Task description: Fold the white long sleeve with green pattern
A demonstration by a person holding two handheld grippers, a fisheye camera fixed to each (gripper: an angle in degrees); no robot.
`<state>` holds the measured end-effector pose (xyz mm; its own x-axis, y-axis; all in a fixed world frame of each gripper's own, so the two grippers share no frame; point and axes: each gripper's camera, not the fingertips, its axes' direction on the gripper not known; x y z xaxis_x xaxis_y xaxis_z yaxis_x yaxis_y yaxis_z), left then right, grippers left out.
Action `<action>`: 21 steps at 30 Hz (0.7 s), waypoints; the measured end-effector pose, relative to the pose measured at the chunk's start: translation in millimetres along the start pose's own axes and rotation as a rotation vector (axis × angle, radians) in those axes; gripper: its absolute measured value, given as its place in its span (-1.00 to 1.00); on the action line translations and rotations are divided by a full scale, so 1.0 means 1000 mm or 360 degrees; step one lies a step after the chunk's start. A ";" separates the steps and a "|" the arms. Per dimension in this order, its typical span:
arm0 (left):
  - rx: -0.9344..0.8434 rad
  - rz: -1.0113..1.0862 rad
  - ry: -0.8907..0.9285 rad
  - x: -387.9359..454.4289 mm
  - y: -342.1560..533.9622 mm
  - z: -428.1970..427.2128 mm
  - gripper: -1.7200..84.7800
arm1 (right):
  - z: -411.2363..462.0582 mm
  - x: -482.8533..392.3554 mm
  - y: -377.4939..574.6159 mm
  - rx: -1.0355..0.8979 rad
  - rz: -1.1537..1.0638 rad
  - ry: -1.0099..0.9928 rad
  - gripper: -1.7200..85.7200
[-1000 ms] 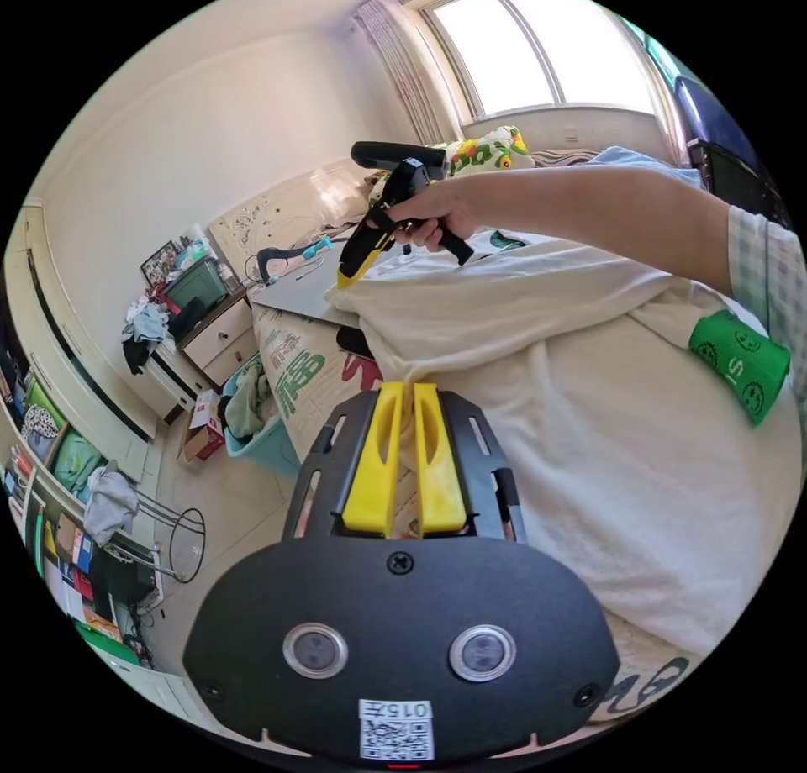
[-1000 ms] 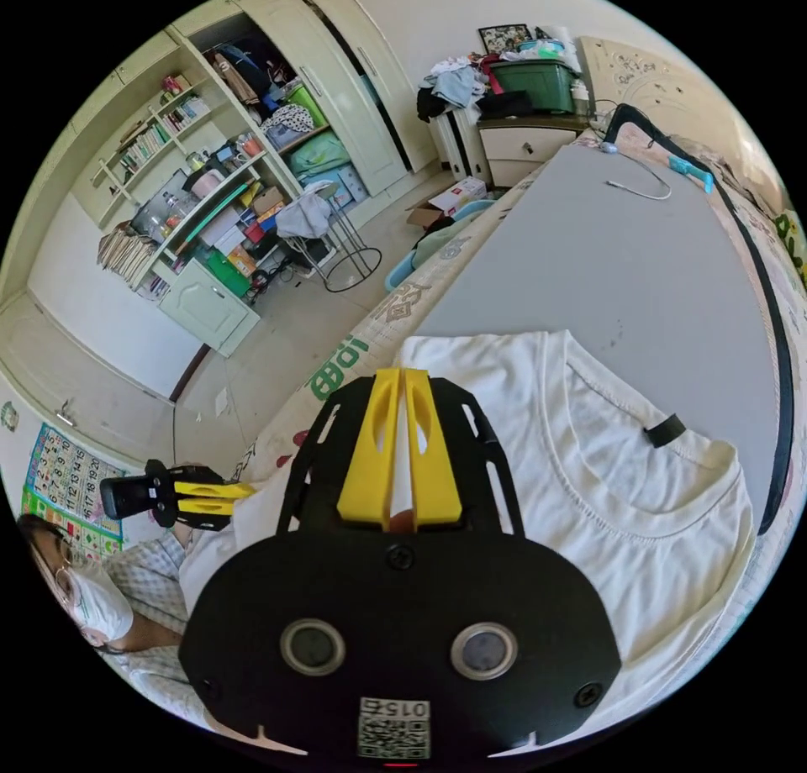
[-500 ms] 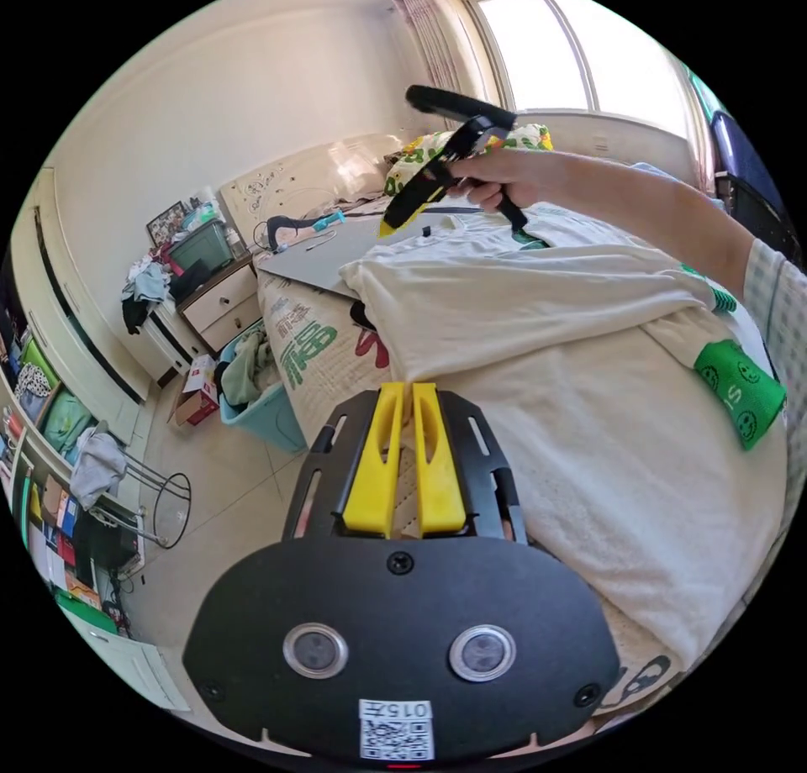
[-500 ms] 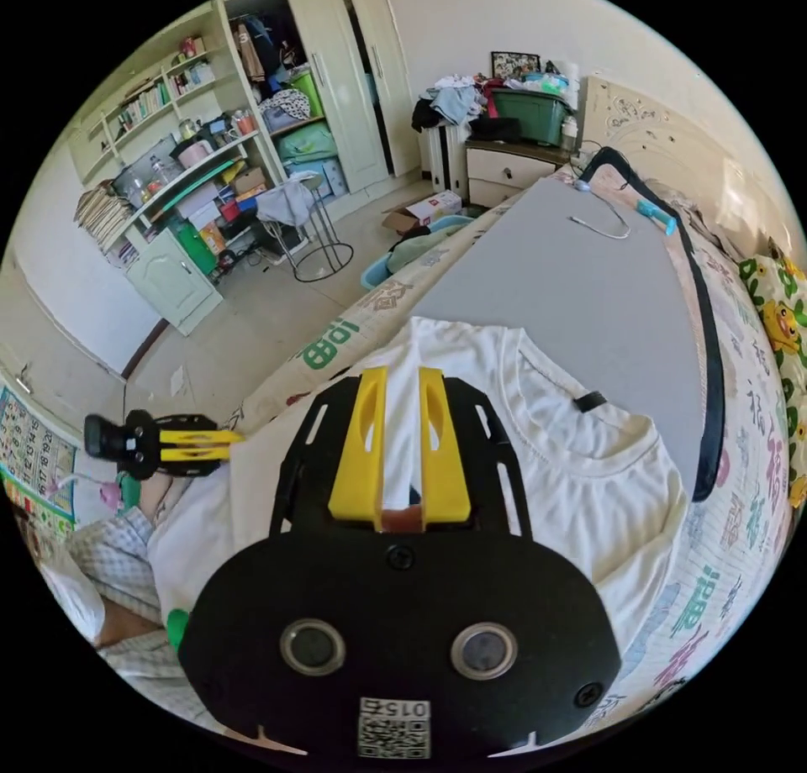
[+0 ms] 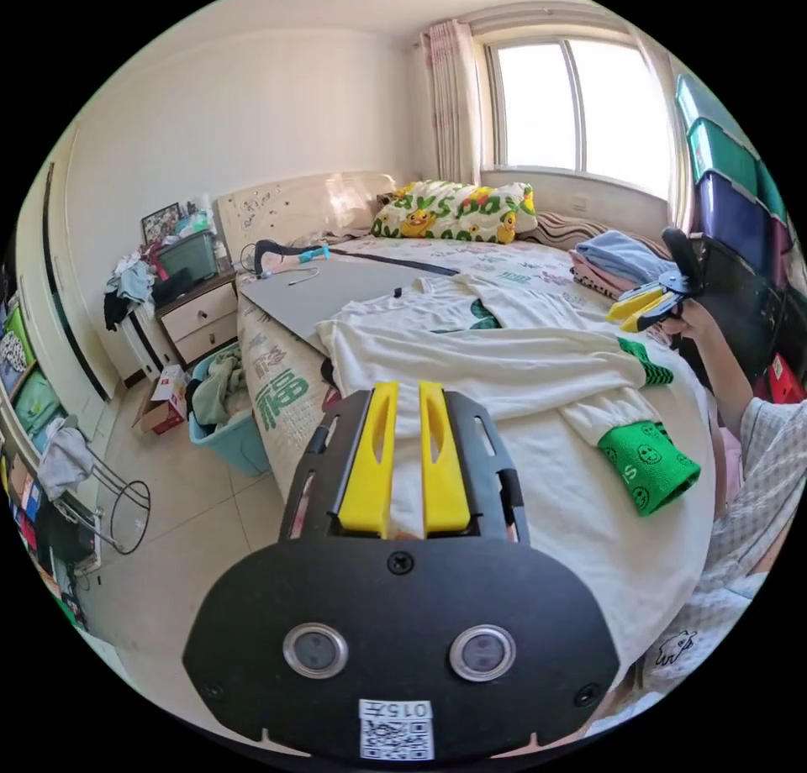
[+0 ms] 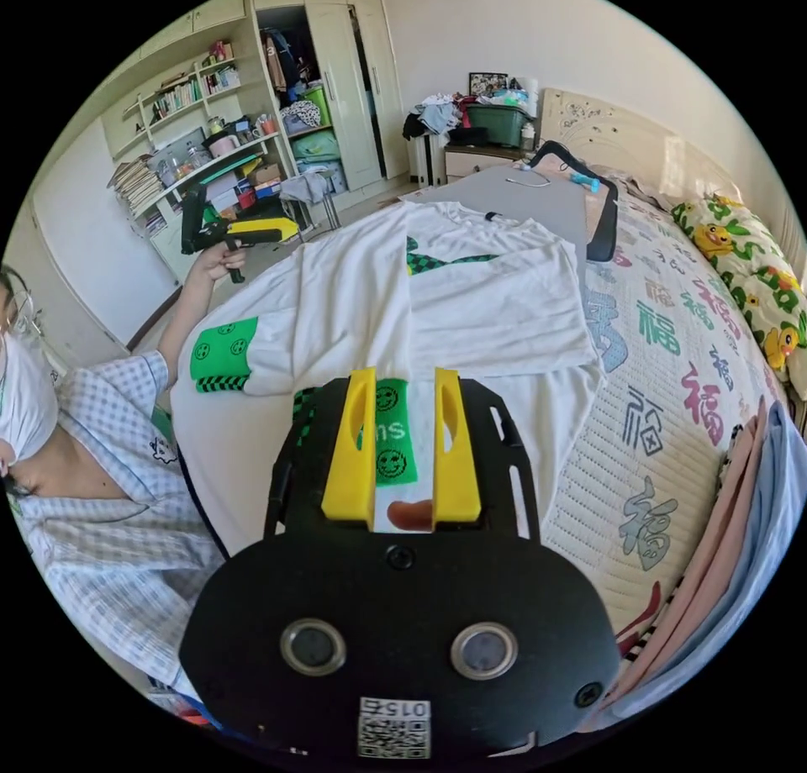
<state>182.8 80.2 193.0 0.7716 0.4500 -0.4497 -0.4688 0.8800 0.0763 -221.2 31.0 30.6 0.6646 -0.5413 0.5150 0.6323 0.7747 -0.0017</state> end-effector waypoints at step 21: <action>-0.0154 0.0120 -0.0026 0.077 -0.060 0.001 -0.97 | -0.043 -0.054 0.110 0.0239 -0.0089 0.0196 -0.75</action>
<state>270.7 61.7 154.4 0.7389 0.5176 -0.4314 -0.5646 0.8251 0.0229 -170.9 131.6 -34.1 0.6796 -0.6137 0.4019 0.6092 0.7773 0.1568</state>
